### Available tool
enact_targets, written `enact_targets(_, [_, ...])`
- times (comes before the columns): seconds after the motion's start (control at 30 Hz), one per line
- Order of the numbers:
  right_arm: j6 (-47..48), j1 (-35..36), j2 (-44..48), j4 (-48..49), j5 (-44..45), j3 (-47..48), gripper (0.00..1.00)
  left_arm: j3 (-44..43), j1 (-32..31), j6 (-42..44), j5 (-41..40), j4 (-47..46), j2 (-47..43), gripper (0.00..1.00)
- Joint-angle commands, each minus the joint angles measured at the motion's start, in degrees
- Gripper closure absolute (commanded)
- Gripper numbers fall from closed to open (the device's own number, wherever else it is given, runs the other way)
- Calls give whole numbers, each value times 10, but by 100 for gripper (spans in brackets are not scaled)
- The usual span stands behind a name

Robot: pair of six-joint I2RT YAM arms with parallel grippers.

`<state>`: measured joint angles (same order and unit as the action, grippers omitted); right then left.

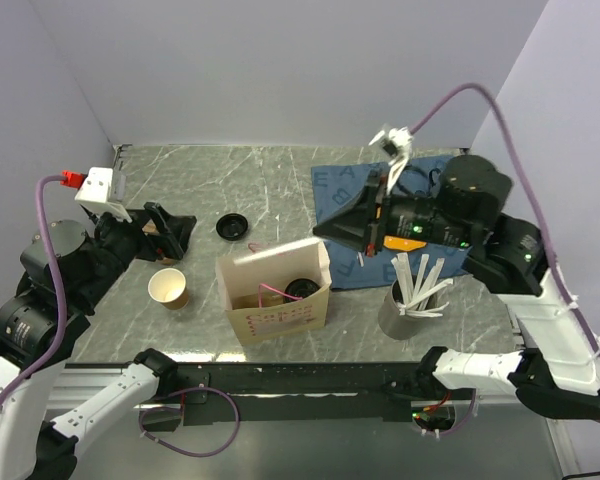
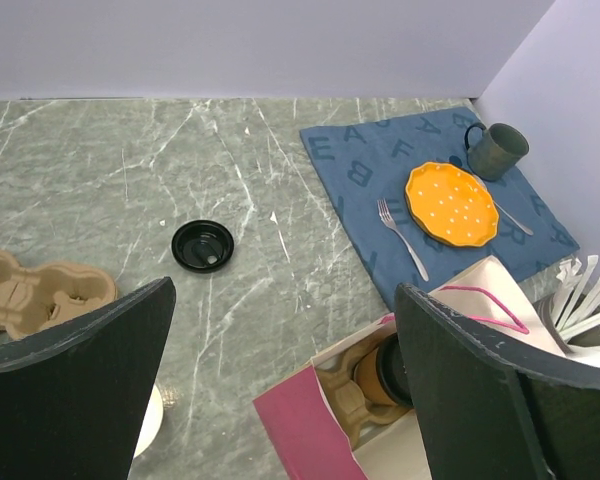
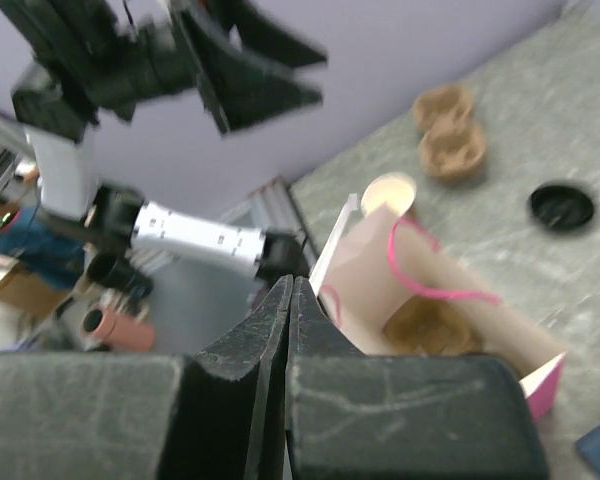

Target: Pack the takeout coffee

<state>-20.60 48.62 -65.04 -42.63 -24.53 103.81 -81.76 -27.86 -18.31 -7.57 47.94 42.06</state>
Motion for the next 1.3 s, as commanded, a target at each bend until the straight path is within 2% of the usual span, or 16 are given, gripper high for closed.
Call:
enact_targets(0.0, [-34,4,22,41,-53,-70,100,-1,-2,-9,-11,-5,-7,3])
enact_targets(0.3, [-60,7,57,153,-8,-223,100,0,-2,-6,-8,11,-8,3])
enact_targets(0.37, [-81,7,54,163,-17,-251,94,5,-2,-2,-12,13,-13,3])
enact_targets(0.4, [-87,7,54,161,-16,-258,88,5,-2,1,-13,14,-14,3])
enact_targets(0.43, [-89,7,54,151,-10,-259,74,2,-2,2,-15,15,-13,3])
enact_targets(0.5, [-77,6,54,114,30,-240,61,0,-2,4,-16,16,-11,3])
enact_targets(0.53, [-72,7,54,70,49,-229,49,-2,-2,4,-16,16,-8,3])
enact_targets(0.57, [-59,6,54,48,96,-199,45,-2,-2,2,-16,17,-7,3])
enact_targets(0.63, [-44,5,51,-18,137,-144,34,-2,-2,0,-14,14,-7,4])
enact_targets(0.8, [-5,6,18,-148,244,-28,16,-13,-2,-5,-7,13,-1,3])
enact_targets(0.83, [-1,6,11,-168,262,8,0,-17,-2,-7,-4,13,-1,3])
enact_targets(0.93, [10,6,-5,-222,281,54,0,-18,-2,-17,24,1,-6,3])
enact_targets(1.03, [-33,6,3,-237,320,61,0,-21,-2,-41,70,-18,-16,3])
enact_targets(1.17, [-107,6,16,-241,332,54,0,-13,-2,-116,120,-65,-39,3])
enact_targets(1.27, [-152,5,18,-247,344,24,0,19,-2,-158,126,-81,-62,3])
